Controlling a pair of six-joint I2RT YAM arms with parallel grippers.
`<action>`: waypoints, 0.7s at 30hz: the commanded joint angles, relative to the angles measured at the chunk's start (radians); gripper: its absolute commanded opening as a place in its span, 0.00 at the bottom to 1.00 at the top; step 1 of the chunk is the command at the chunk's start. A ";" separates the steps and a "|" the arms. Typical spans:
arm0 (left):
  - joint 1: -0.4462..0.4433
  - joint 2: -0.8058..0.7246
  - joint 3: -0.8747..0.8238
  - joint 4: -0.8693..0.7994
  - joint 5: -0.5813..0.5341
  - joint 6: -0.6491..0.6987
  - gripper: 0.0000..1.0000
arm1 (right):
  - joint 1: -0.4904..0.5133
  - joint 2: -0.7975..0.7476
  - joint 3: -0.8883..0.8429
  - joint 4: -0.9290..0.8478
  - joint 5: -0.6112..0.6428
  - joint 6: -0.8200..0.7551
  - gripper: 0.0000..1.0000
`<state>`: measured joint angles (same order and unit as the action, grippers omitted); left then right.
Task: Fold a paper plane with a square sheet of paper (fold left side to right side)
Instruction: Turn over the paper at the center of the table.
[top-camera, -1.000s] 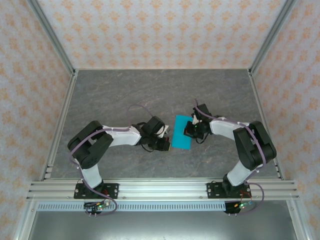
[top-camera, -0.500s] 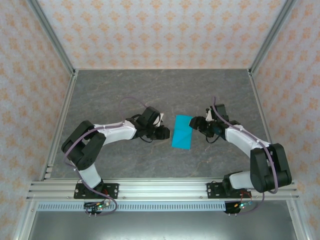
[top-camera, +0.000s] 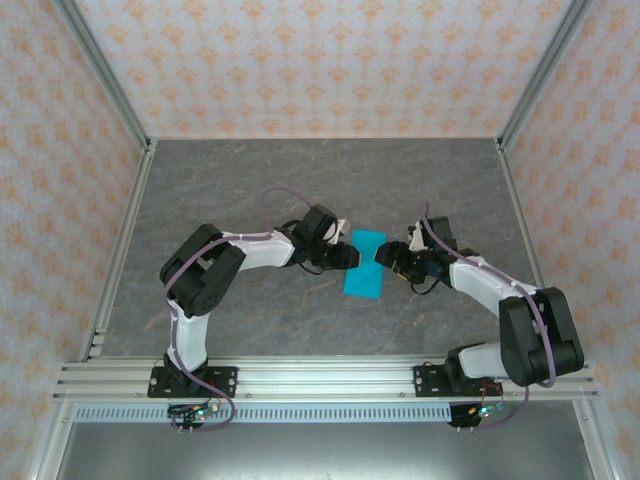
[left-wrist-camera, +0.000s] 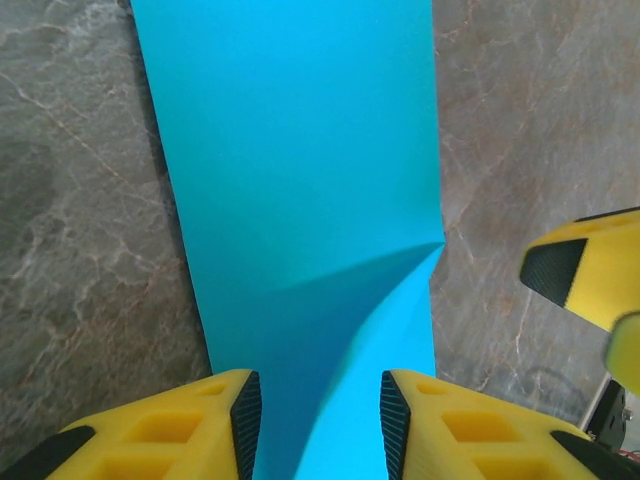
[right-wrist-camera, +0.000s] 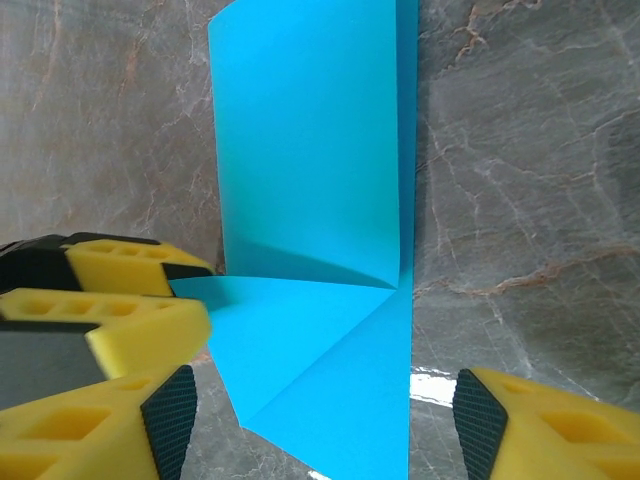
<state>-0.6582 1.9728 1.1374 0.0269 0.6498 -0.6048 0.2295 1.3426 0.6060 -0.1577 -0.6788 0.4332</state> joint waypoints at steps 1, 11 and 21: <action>0.005 0.006 0.037 0.002 0.016 0.011 0.38 | 0.000 -0.016 0.001 0.009 -0.010 -0.022 0.72; 0.005 -0.039 0.013 -0.057 -0.074 0.050 0.06 | 0.002 0.026 0.001 0.059 -0.036 0.006 0.76; 0.006 -0.057 0.001 -0.073 -0.082 0.060 0.06 | 0.020 0.109 0.018 0.169 -0.107 0.059 0.70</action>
<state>-0.6582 1.9511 1.1454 -0.0147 0.5934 -0.5705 0.2375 1.4281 0.6060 -0.0502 -0.7517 0.4744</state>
